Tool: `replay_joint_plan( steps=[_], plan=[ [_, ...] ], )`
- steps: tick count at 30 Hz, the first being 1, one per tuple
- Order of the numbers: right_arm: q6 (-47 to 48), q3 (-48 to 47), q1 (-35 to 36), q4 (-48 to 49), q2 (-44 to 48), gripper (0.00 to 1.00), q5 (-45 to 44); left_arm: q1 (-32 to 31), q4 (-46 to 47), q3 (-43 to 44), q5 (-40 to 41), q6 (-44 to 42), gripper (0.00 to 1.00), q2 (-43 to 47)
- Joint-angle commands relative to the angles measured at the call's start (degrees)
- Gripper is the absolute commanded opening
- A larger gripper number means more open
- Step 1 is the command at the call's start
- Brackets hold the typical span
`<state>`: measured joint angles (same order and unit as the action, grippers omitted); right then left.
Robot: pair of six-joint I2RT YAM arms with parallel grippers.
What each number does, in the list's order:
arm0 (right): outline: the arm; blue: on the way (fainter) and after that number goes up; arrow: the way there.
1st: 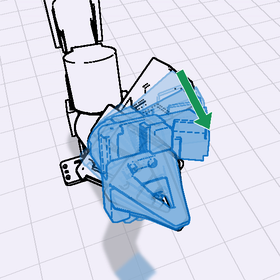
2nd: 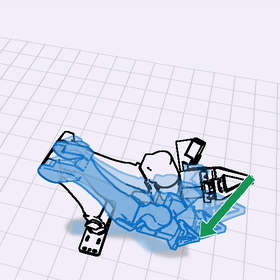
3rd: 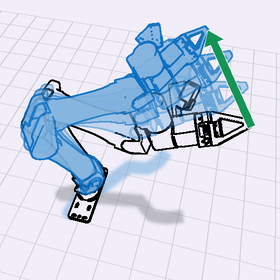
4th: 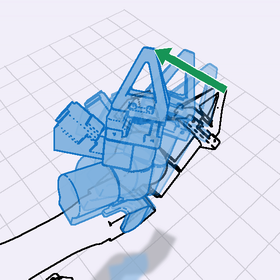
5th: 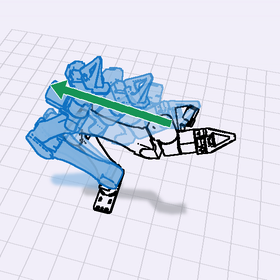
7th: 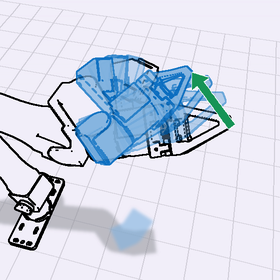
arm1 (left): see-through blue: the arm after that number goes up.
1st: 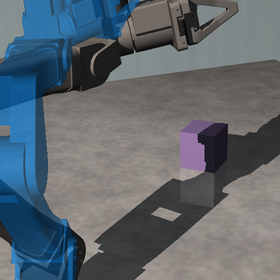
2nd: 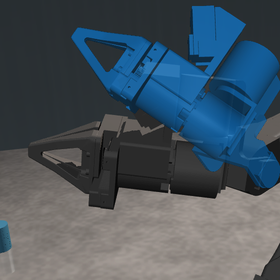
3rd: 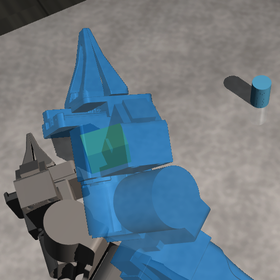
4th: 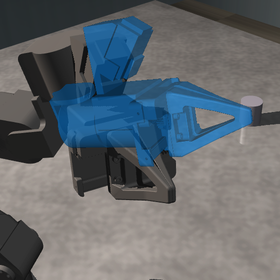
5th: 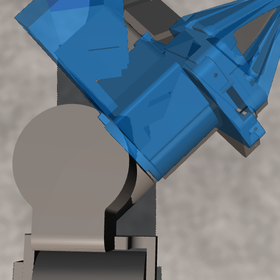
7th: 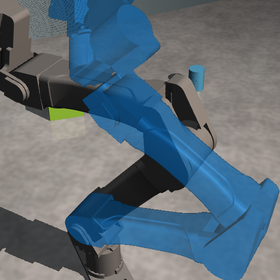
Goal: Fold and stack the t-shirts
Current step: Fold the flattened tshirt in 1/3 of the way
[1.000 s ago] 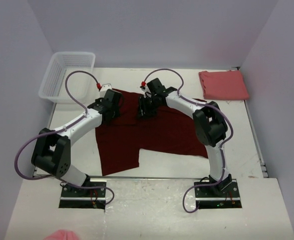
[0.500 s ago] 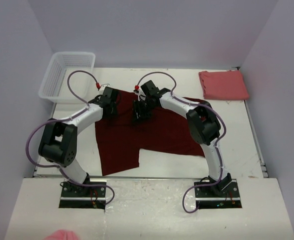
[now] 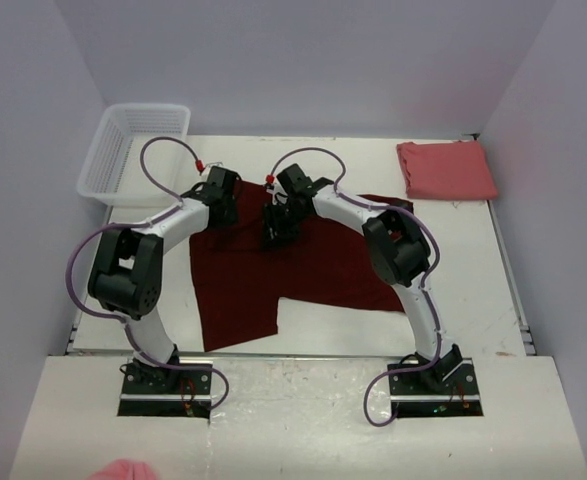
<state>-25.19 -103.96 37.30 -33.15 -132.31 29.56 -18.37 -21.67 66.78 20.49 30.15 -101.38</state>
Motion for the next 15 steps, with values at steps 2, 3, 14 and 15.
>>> replay_joint_plan(
  steps=[2, 3, 14, 15],
  plan=[
    [1.0, -4.6, 0.3, -2.2, -1.7, 0.42, -0.3, 0.5, 2.4, 2.3, -1.6, -1.7, 0.53, -0.9],
    [0.9, -4.8, 0.3, -2.4, -1.9, 0.42, -0.5, 0.5, 2.2, 2.6, -1.7, -1.8, 0.53, -1.2],
    [0.8, -1.1, 0.3, -1.7, 1.7, 0.42, -3.5, 1.1, 2.9, 4.6, -4.1, -3.2, 0.52, -4.4],
    [0.8, -0.9, 0.3, -1.6, 1.7, 0.43, -3.5, 1.0, 3.3, 4.5, -4.2, -3.1, 0.52, -5.0]
  ],
)
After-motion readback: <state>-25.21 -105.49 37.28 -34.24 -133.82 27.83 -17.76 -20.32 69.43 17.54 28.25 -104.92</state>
